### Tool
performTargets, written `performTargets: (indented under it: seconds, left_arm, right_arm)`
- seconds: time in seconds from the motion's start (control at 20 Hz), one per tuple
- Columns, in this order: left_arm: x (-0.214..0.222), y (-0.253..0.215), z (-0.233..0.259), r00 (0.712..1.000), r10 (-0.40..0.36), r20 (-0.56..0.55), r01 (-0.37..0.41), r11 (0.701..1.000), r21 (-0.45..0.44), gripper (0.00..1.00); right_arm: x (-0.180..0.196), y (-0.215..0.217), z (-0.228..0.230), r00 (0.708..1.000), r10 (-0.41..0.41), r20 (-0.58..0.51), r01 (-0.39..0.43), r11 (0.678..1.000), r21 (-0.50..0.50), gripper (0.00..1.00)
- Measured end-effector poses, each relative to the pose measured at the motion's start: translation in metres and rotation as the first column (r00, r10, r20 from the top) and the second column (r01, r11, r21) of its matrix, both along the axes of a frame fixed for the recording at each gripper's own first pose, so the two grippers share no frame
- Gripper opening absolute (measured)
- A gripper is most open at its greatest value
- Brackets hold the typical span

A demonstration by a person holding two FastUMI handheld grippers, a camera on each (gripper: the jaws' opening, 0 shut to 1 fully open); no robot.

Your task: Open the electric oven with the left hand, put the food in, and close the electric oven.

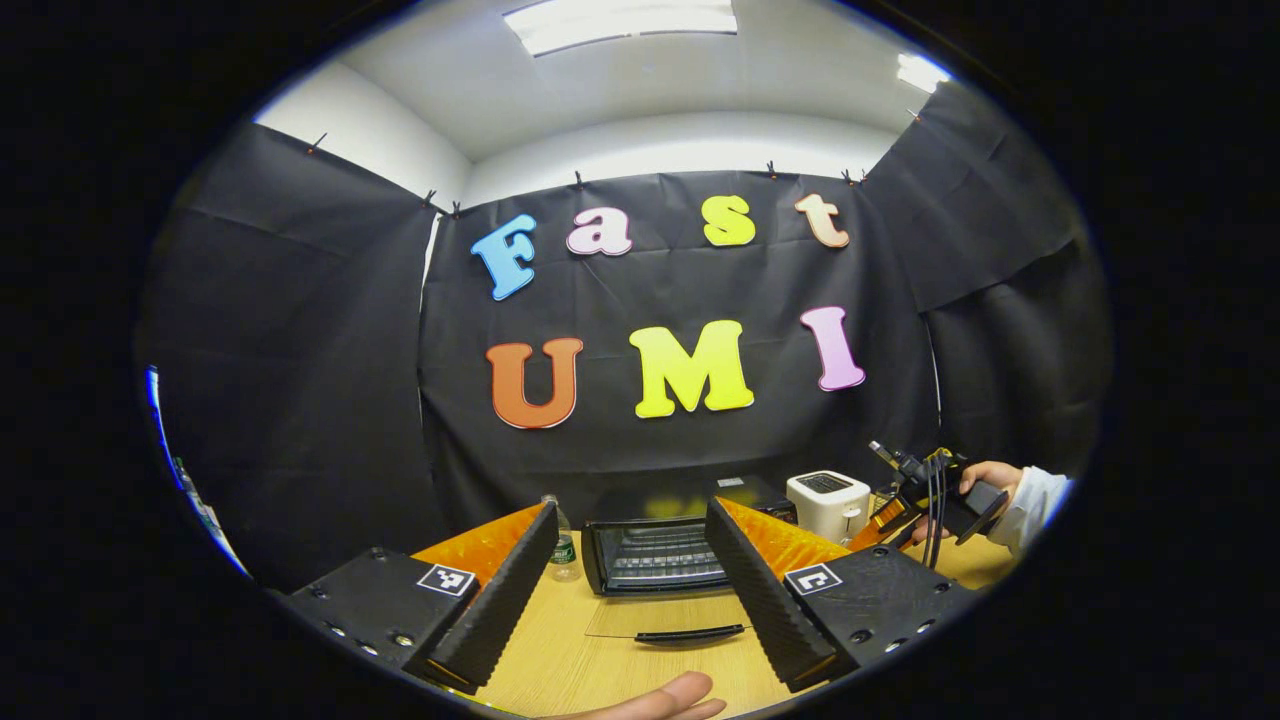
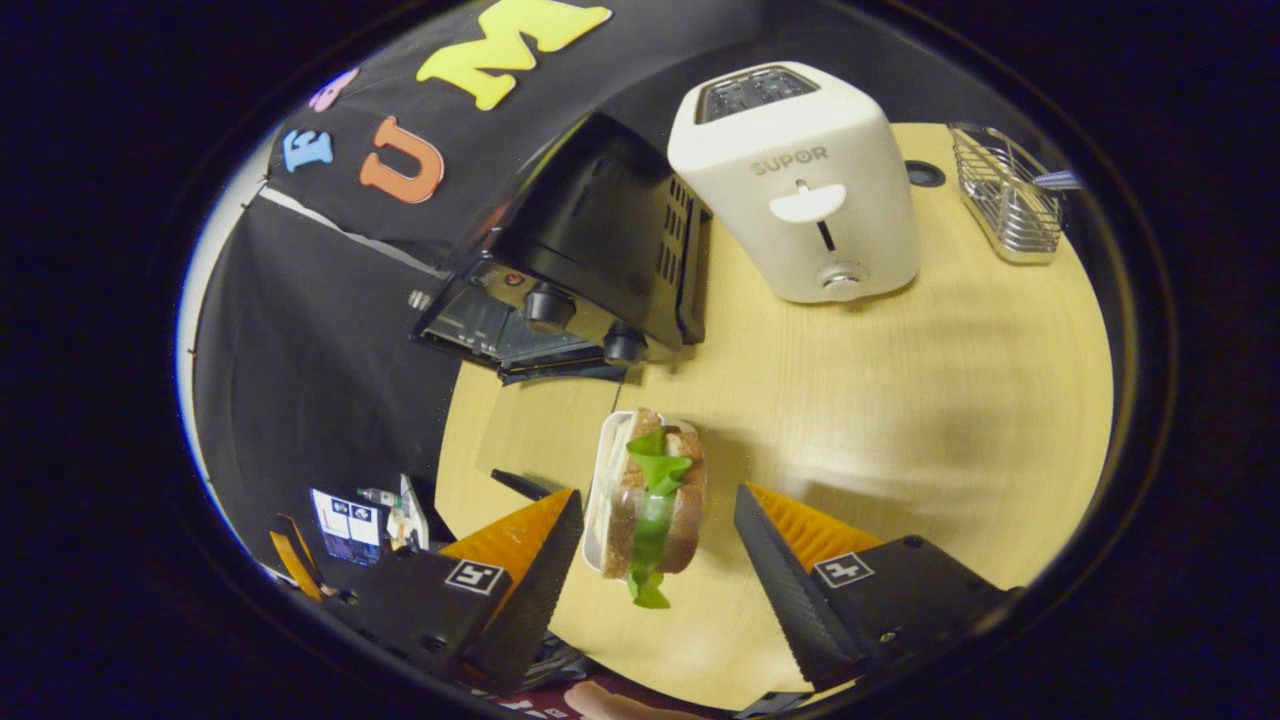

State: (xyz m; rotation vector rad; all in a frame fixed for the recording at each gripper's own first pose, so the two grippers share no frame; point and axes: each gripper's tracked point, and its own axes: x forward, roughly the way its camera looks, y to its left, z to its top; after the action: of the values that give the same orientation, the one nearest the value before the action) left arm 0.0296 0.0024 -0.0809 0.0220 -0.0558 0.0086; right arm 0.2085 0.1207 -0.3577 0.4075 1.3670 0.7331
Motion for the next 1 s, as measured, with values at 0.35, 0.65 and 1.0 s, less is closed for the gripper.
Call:
performTargets:
  seconds: [0.35,0.65,1.0]
  left_arm:
    - [0.000,0.009,-0.012,0.999,0.009,-0.038,-0.010,1.000,-0.016,0.97]
    - [-0.012,0.016,-0.009,1.000,-0.017,-0.013,0.016,0.999,-0.050,0.96]
    - [-0.021,0.021,-0.014,0.998,-0.060,-0.001,0.060,0.995,-0.076,0.96]
  right_arm:
    - [-0.009,0.013,-0.002,0.988,-0.038,-0.151,0.055,0.992,0.113,0.29]
    - [-0.021,0.007,0.027,0.992,-0.105,-0.071,0.111,0.988,0.103,0.36]
    - [-0.062,0.025,0.071,0.983,-0.184,0.012,0.178,0.964,0.200,0.36]
